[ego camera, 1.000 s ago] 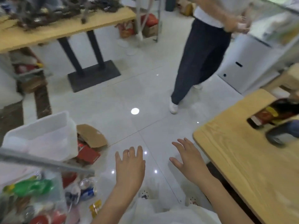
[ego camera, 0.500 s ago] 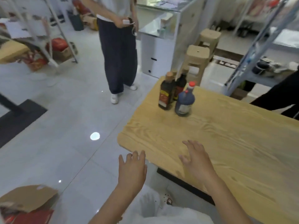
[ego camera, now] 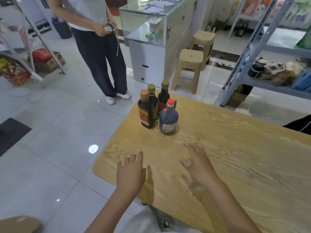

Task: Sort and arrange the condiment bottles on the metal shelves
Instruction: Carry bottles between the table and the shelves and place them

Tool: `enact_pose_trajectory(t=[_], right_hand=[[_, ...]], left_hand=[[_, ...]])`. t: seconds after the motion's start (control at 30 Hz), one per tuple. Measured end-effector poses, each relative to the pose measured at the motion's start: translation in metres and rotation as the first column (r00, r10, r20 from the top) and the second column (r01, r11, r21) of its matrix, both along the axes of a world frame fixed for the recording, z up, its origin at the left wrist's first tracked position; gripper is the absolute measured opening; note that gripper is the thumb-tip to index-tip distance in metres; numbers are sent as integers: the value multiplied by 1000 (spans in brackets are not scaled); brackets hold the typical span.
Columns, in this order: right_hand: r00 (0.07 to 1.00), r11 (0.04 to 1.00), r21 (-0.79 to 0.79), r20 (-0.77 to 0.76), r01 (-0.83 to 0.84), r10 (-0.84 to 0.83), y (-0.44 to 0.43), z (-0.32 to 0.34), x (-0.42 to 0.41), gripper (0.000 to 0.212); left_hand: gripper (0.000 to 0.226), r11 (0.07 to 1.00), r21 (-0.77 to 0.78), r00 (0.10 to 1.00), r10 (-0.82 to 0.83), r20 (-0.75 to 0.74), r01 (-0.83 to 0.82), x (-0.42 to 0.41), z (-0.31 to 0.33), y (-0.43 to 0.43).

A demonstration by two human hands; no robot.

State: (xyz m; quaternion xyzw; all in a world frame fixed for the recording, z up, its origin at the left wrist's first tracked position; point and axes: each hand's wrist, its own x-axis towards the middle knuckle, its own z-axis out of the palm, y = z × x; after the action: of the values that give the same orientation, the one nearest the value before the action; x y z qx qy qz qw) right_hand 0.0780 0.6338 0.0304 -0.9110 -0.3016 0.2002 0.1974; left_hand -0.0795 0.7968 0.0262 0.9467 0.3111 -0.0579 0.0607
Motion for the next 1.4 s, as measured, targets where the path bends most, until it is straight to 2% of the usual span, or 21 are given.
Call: enact_pose_trajectory(t=[0.2,0.27,0.37,0.5,0.6,0.67,0.73,0.83,1.07,1.4], right_hand=[[997,995,70,-35,67,-65,49,-1,35,76],[993,989,103,-65,102,-95,68,-2,46,83],[983,970,174,-91,170,-157,99,-7,63,93],[957,928,240,-123,284,-262,139,-19,90,105],[895,858,278,-250,432,-370,159,-33,104,110],[849,814,285,-329,507,-414,165,-42,109,110],[824,800,277,-383,533,-417,168,-52,114,110],[832,803,284,-375,524,-410,167,-60,117,100],[869,827,310,-325,470,-372,160,-65,122,83],[907,893,284,-342,350,-247,126,-62,72,80]], left_hand=[[75,996,-90,994,28,105,-19,51,-4,58],[85,983,-179,985,71,156,-43,72,-5,80],[98,917,-390,944,198,265,-83,102,-7,110],[105,844,-532,880,296,371,-60,139,-15,140],[99,779,-627,845,344,409,-14,163,-26,153],[82,726,-687,807,394,441,21,173,-30,152],[71,663,-748,758,472,450,32,180,-32,151],[74,584,-810,730,532,430,51,187,-38,150],[68,638,-768,750,481,454,55,183,-44,152],[71,686,-727,790,447,419,-2,125,-41,112]])
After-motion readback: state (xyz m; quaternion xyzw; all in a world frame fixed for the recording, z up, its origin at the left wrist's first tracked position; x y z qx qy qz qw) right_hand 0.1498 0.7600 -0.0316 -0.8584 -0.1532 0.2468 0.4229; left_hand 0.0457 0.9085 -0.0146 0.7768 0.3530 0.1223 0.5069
